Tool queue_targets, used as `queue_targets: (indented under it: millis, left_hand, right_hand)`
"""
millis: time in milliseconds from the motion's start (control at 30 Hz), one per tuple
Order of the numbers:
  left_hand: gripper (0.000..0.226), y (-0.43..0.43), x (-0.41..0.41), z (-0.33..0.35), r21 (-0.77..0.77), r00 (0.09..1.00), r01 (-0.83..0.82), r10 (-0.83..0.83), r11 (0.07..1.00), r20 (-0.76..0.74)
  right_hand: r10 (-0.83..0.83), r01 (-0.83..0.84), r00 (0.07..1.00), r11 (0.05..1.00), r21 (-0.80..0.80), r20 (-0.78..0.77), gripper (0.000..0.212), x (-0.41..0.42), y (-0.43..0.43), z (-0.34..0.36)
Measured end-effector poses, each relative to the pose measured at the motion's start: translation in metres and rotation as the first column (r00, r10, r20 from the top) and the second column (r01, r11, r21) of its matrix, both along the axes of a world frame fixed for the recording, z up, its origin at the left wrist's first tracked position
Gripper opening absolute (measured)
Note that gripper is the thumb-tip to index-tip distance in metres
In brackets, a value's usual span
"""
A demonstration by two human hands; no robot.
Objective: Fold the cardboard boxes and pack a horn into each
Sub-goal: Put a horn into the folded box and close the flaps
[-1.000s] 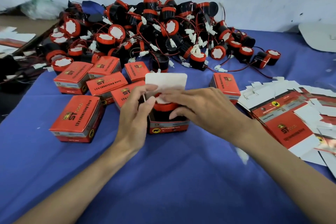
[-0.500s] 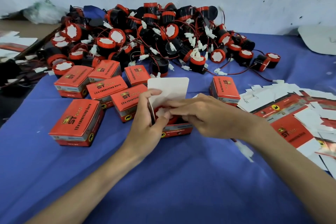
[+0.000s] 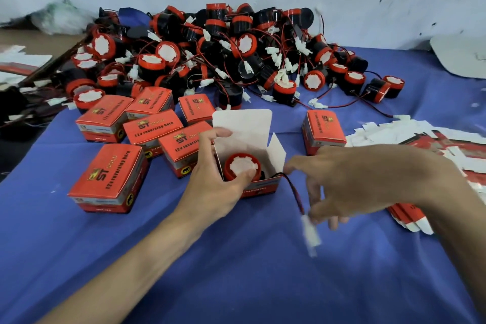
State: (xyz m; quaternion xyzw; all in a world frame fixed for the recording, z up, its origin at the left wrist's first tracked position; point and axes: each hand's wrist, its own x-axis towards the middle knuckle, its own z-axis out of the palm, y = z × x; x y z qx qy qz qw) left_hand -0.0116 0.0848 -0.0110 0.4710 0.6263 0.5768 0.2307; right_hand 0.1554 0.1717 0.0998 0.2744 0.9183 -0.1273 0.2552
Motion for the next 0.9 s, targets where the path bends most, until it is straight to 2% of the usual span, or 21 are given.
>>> queue_targets:
  millis: [33,100,167,267,333,400,467,533,600,667,733,833,900]
  left_hand:
    - [0.055,-0.001,0.0,0.0,-0.006,1.0,0.001,-0.001,1.0,0.0]
    - [0.056,-0.001,-0.001,0.0,-0.013,1.0,-0.002,0.002,1.0,0.0]
    - [0.057,-0.001,-0.001,0.0,-0.017,1.0,-0.008,0.008,1.0,-0.001]
    - [0.058,-0.002,-0.001,-0.001,-0.021,1.0,0.001,-0.001,1.0,-0.002]
    - [0.058,-0.002,-0.001,-0.002,-0.006,1.0,-0.003,0.003,1.0,-0.023]
    - [0.058,-0.002,-0.001,-0.003,0.009,0.998,-0.013,0.014,1.0,-0.059]
    - [0.058,-0.002,-0.001,-0.003,0.016,0.997,-0.019,0.02,1.0,-0.078]
    - [0.059,-0.002,-0.001,-0.005,0.017,0.997,-0.014,0.015,1.0,-0.072]
    - [0.061,-0.002,-0.001,-0.006,0.017,0.999,0.0,0.001,1.0,-0.054]
    - [0.061,-0.004,0.001,-0.003,0.017,0.998,0.013,-0.012,1.0,-0.058]
    - [0.058,-0.005,0.004,-0.001,0.015,0.997,0.037,-0.036,0.999,-0.07]
    - [0.057,-0.005,0.008,-0.002,0.032,0.993,0.08,-0.077,0.996,-0.087]
    - [0.06,-0.004,0.008,-0.003,0.046,0.992,0.087,-0.082,0.995,-0.095]
  right_hand:
    - [0.013,-0.012,1.0,1.0,0.022,-0.026,0.054,0.0,0.0,-0.001]
    - [-0.003,0.008,0.996,0.998,0.058,-0.087,0.063,0.001,0.001,-0.001]
    - [-0.01,0.014,0.99,0.999,0.032,-0.138,0.067,0.003,0.002,0.001]
    - [-0.054,-0.016,0.958,0.97,-0.242,-0.282,0.036,0.0,-0.001,0.006]
    - [-0.079,-0.042,0.941,0.937,-0.346,-0.33,0.02,-0.003,-0.006,0.007]
    - [-0.013,-0.064,0.961,0.961,-0.269,-0.275,0.031,-0.005,-0.01,0.003]
    - [0.108,-0.125,0.97,0.99,-0.068,-0.219,0.03,-0.006,-0.012,-0.006]
    - [0.18,-0.155,0.931,0.983,0.102,-0.317,0.017,-0.006,-0.013,-0.013]
    - [0.22,-0.121,0.826,0.969,0.218,-0.518,0.013,-0.012,-0.014,-0.015]
    - [0.163,0.009,0.743,0.967,0.253,-0.649,0.029,-0.023,-0.012,-0.014]
    - [0.125,0.106,0.737,0.949,0.296,-0.664,0.038,-0.035,-0.01,-0.016]
    - [0.173,0.024,0.741,0.959,0.282,-0.649,0.027,-0.045,-0.013,-0.023]
    - [0.17,-0.023,0.764,0.971,0.236,-0.622,0.032,-0.045,-0.017,-0.027]
